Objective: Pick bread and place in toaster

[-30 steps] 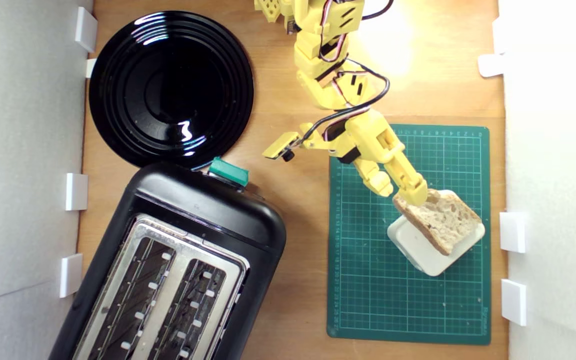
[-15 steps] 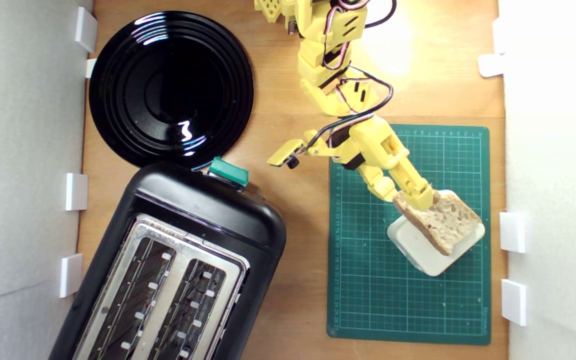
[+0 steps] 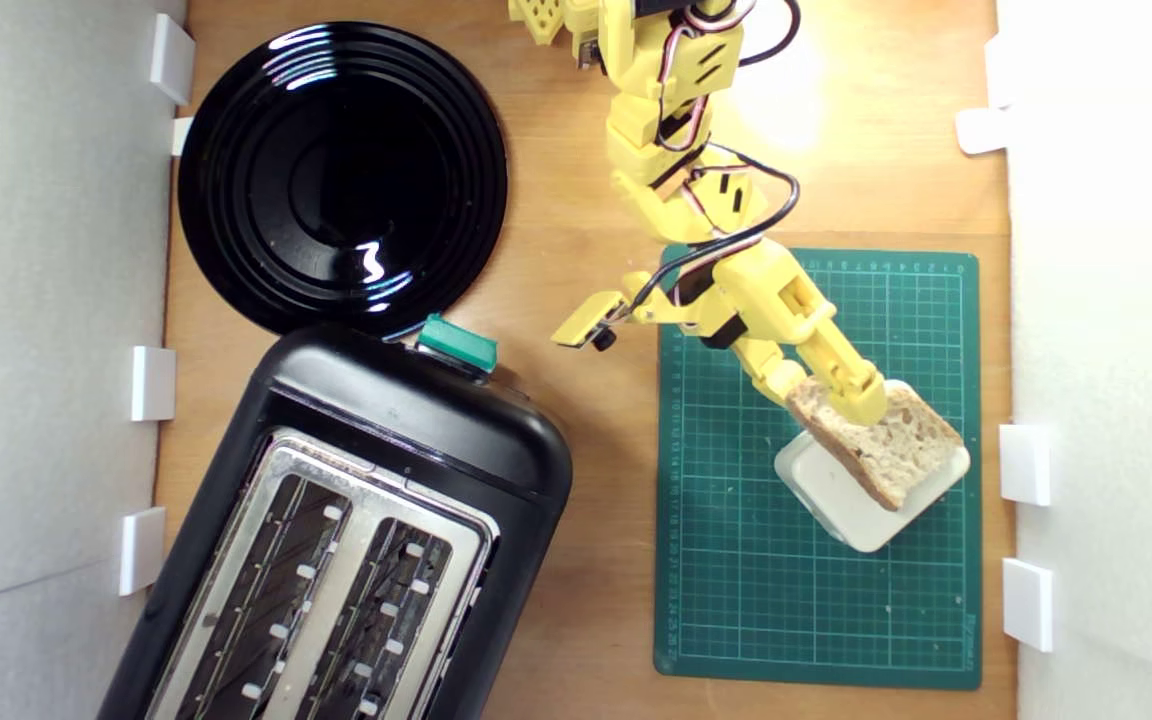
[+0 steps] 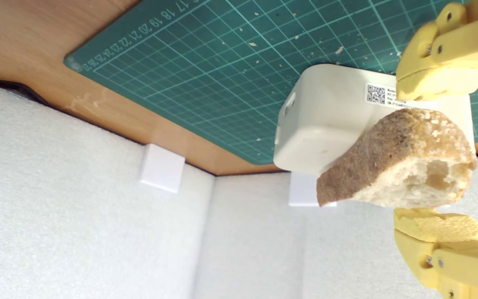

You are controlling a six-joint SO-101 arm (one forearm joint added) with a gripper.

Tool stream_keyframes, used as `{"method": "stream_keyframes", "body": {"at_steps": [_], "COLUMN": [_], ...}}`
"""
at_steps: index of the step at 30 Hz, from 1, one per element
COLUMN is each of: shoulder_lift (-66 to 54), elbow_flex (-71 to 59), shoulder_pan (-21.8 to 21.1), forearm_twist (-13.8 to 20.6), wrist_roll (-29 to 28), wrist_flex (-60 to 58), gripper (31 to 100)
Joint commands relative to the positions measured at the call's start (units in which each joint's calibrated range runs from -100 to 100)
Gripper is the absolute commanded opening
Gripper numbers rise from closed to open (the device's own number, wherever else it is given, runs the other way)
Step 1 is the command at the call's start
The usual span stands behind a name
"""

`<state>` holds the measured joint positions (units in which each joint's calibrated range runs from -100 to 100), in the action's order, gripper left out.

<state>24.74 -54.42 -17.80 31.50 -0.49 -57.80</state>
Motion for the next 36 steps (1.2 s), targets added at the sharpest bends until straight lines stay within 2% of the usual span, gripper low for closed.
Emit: {"method": "stream_keyframes", "body": {"at_steps": [1, 5, 11, 20, 36], "shoulder_lift": [-0.6, -0.8, -0.9, -1.0, -1.2], "elbow_flex": [2.3, 2.3, 2.3, 2.3, 2.0], "shoulder_pan": [-0.7, -0.7, -0.7, -0.6, -0.2], "forearm_twist": [-0.7, -0.7, -0.7, -0.7, -0.7], "wrist_roll": [0.4, 0.4, 0.4, 0.4, 0.2], "wrist_flex": [-1.5, -1.4, -1.4, -1.3, -1.2], "gripper": [87.5, 86.9, 74.7, 64.7, 58.9]}}
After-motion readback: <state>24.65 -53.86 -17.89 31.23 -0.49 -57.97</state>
